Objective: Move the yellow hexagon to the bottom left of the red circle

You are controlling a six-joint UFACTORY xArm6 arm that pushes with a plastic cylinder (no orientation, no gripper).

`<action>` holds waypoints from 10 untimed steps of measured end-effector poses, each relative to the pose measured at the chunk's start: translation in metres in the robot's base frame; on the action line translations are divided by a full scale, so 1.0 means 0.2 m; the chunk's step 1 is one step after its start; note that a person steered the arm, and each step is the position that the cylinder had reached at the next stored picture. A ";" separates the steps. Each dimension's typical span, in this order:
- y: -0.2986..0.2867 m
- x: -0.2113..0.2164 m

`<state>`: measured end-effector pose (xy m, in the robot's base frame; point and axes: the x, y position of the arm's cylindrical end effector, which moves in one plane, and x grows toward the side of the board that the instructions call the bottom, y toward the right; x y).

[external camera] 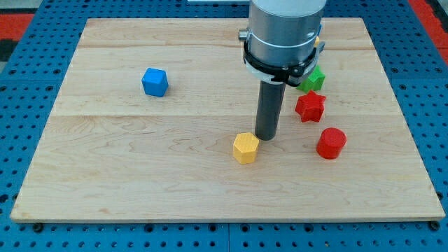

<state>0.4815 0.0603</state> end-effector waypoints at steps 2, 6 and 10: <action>-0.12 0.09; -0.29 0.24; 0.39 0.26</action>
<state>0.5340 0.1382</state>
